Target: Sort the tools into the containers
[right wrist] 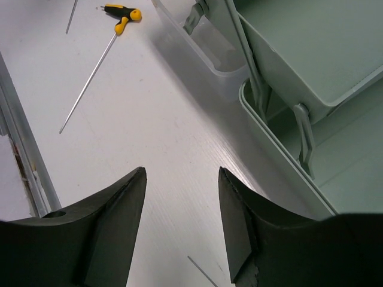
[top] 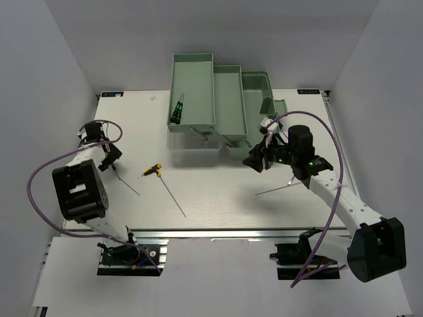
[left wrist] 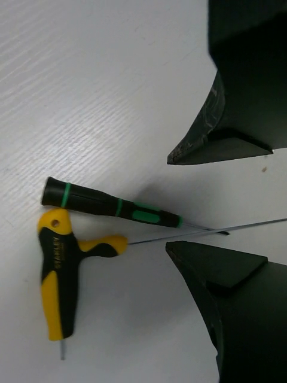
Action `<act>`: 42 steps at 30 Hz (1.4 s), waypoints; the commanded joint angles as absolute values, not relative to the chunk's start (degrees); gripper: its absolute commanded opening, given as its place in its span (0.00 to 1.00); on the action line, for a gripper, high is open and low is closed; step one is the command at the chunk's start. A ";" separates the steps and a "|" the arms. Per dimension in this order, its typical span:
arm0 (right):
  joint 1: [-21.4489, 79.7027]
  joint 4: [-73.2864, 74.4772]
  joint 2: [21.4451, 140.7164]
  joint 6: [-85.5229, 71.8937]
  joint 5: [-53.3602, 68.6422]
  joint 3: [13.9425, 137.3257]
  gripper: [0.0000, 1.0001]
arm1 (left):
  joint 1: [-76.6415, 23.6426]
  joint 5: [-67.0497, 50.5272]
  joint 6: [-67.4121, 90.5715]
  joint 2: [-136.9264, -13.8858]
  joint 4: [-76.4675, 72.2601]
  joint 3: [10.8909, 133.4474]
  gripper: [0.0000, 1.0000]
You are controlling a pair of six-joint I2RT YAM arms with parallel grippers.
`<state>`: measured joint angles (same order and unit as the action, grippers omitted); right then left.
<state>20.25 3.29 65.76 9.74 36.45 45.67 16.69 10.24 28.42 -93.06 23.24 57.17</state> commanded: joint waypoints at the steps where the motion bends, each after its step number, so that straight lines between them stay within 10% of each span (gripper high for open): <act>1: 19.95 3.25 66.09 10.90 37.36 48.25 0.58 | 17.31 8.97 22.24 -96.06 21.71 61.61 0.64; 10: 19.95 4.22 68.29 11.16 36.48 50.62 0.58 | 17.49 7.82 20.22 -103.88 20.30 65.21 0.61; 22: 19.86 4.66 70.57 10.72 36.83 52.91 0.57 | 17.58 3.18 21.35 -105.91 18.38 64.87 0.16; 32: 19.86 5.36 71.98 11.68 38.58 54.31 0.57 | 14.69 -9.74 32.68 -86.50 12.75 63.19 0.00; 38: 19.86 6.15 73.21 13.45 42.01 55.37 0.83 | 8.37 -14.58 36.99 -77.53 13.89 72.40 0.00; 41: 19.86 6.06 73.65 13.45 42.97 55.55 0.67 | 3.63 -17.39 39.19 -78.47 11.61 77.58 0.00; 42: 19.95 6.06 73.74 13.71 43.85 55.63 0.46 | 2.12 -18.53 39.81 -79.70 10.56 79.43 0.00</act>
